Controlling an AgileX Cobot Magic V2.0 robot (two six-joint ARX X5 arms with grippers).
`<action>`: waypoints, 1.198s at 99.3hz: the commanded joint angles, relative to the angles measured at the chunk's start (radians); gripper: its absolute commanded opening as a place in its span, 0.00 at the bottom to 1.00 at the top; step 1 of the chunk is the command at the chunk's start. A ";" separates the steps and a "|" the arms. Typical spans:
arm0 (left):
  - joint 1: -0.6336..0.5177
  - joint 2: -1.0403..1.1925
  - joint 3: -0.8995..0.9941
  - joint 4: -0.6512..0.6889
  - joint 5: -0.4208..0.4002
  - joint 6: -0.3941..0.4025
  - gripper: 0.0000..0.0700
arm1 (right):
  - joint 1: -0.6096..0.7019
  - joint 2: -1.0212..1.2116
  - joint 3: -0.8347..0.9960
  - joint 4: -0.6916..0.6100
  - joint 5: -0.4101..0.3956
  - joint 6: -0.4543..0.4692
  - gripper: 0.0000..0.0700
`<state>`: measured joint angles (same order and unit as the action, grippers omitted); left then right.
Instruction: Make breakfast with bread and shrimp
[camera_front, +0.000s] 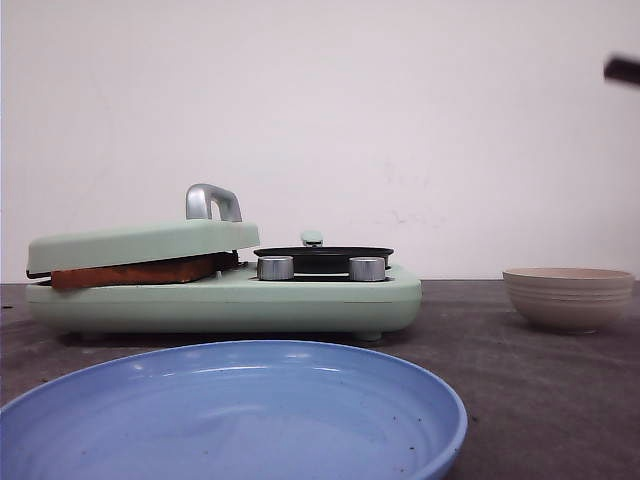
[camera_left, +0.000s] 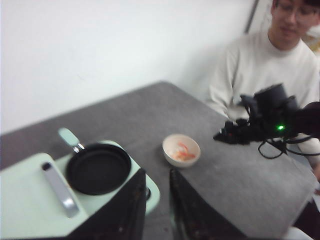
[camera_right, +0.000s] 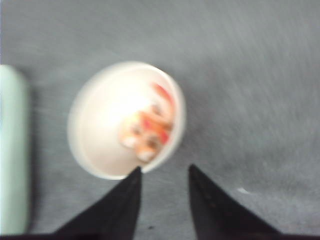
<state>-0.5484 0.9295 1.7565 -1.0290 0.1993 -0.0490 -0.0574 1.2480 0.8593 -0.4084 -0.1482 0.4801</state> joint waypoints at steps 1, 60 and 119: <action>-0.008 -0.003 0.014 0.002 -0.029 0.017 0.00 | -0.021 0.077 0.029 0.022 -0.074 0.010 0.32; -0.008 -0.014 0.013 -0.030 -0.087 0.029 0.00 | -0.044 0.352 0.201 0.031 -0.111 -0.031 0.05; -0.008 -0.011 0.013 -0.025 -0.088 0.030 0.00 | -0.049 0.379 0.232 -0.010 -0.004 -0.095 0.33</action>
<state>-0.5503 0.9085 1.7546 -1.0664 0.1108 -0.0238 -0.0998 1.5909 1.0721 -0.4271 -0.1551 0.3965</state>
